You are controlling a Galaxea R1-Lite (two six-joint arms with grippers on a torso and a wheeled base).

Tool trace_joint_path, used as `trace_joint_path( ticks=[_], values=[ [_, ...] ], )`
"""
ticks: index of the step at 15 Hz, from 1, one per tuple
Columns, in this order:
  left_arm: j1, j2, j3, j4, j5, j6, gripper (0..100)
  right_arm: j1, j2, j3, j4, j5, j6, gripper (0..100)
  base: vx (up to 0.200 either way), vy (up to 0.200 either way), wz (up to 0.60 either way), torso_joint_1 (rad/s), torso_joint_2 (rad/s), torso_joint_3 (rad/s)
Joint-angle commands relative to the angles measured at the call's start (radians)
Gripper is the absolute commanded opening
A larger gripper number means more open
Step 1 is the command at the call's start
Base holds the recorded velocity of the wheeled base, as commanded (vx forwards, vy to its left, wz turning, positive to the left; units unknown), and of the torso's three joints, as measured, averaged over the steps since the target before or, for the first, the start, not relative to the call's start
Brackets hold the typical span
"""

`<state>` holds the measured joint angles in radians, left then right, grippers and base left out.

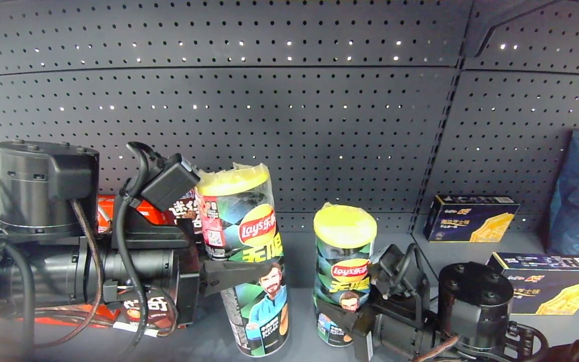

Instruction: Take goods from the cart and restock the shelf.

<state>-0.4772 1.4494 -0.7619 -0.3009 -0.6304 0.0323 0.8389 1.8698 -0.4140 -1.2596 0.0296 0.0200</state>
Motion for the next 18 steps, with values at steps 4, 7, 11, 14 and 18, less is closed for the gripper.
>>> trace_joint_path(
  ticks=[4, 7, 11, 14, 18],
  values=[
    [0.000, 0.002, -0.002, 0.000, 0.000, 0.000, 0, 0.026, 0.008, 0.009, -0.003, -0.025, 0.001, 0, 0.000, 0.000, 0.00, 0.000, 0.00, 0.000],
    [0.000, 0.002, -0.002, 0.000, 0.000, 0.000, 0, 0.039, 0.008, 0.011, -0.007, -0.037, 0.018, 0, 0.000, 0.000, 0.00, 0.000, 0.00, 0.000],
    [0.000, 0.002, -0.002, 0.000, -0.002, 0.000, 0, 0.039, 0.006, 0.026, -0.009, -0.054, 0.021, 100, 0.000, 0.000, 0.00, 0.000, 0.00, 0.000],
    [0.000, 0.002, -0.002, 0.000, 0.000, 0.000, 0, 0.034, -0.001, 0.046, -0.029, -0.056, 0.020, 100, 0.000, 0.000, 0.00, 0.000, 0.00, 0.000],
    [0.000, 0.000, 0.000, 0.000, 0.000, 0.000, 0, 0.022, -0.095, 0.115, -0.031, -0.056, 0.018, 100, 0.000, 0.000, 0.00, 0.000, 0.00, 0.000]
  ],
)
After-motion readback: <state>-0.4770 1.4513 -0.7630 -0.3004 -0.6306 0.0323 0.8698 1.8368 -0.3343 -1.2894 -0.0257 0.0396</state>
